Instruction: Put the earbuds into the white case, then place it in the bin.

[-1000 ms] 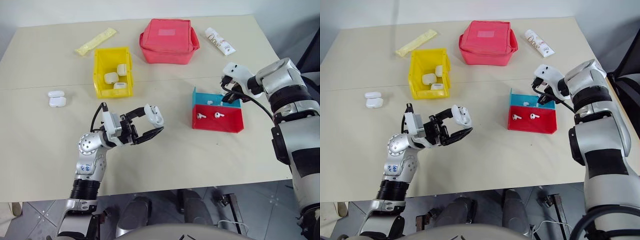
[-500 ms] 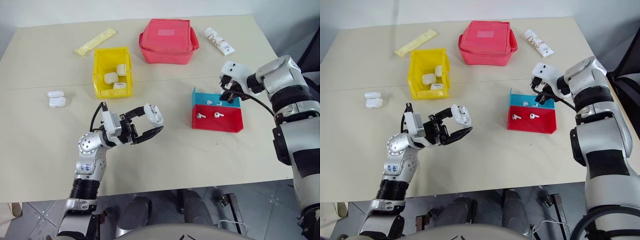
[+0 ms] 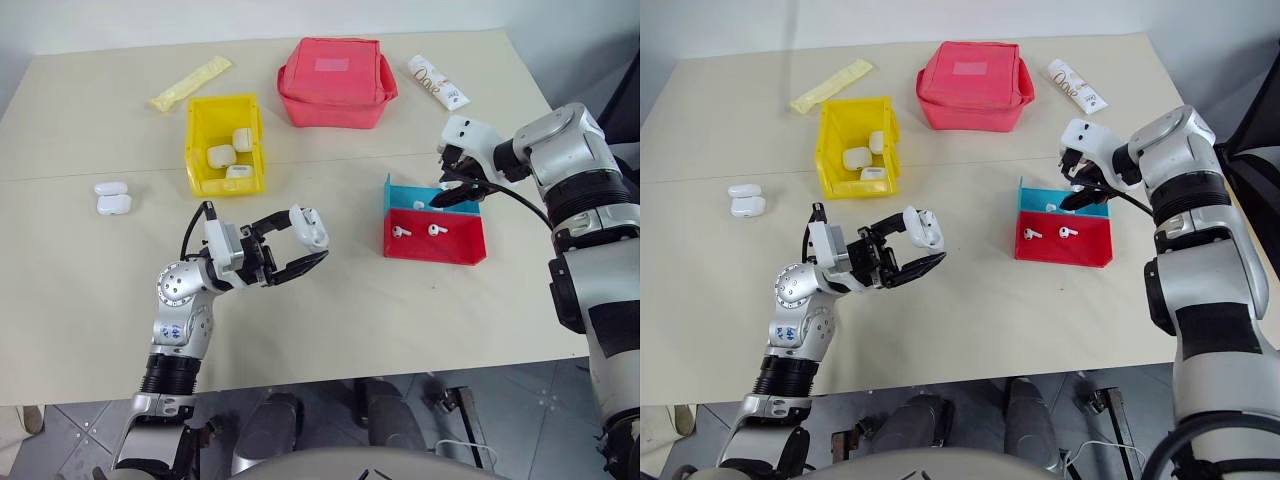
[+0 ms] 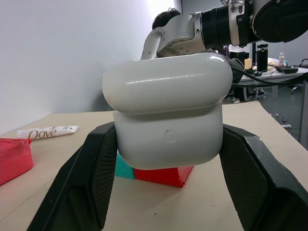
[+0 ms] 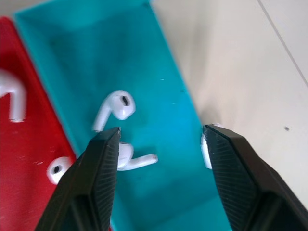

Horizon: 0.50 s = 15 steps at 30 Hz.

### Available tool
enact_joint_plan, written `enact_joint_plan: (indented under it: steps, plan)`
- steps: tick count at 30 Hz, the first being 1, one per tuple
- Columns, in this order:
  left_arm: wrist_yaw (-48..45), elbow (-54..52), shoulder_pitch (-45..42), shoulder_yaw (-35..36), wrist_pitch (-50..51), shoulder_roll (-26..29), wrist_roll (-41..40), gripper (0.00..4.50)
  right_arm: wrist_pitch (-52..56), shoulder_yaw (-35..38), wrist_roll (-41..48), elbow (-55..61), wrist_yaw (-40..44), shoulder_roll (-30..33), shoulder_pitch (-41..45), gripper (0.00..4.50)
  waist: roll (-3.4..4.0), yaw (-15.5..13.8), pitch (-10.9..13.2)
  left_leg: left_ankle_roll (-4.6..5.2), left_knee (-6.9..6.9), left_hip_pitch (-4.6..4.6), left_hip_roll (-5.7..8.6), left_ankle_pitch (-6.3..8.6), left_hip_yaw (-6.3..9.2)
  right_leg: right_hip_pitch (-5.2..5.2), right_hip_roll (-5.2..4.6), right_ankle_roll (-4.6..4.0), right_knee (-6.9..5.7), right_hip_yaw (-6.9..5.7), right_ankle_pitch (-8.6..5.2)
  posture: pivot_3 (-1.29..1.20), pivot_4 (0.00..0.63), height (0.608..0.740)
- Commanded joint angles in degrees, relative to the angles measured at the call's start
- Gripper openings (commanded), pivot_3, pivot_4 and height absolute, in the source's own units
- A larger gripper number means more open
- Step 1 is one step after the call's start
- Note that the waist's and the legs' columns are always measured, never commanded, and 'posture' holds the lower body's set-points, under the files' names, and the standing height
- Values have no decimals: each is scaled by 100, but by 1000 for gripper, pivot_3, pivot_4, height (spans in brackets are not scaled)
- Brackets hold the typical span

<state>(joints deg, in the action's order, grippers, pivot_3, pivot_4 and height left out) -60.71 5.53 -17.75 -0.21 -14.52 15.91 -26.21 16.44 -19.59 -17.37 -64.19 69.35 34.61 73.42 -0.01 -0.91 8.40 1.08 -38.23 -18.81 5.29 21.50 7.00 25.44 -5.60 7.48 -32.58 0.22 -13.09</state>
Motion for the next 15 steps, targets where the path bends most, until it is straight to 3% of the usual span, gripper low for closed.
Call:
enact_joint_plan:
  steps: [1,15]
  plan:
    - [18,-97,-30,38,-87,29,-3,2817,-15,112,-45,-160,-302,43,223,2871,0,-4,0,0,0,0,0,0,0,0,0,0,0,0,0,0,150,740]
    - [80,-109,-2,28,-93,16,6,2817,261,245,73,-414,-472,-155,400,2871,1,52,-2,0,0,1,-2,0,0,1,1,-1,-4,-2,0,0,150,740]
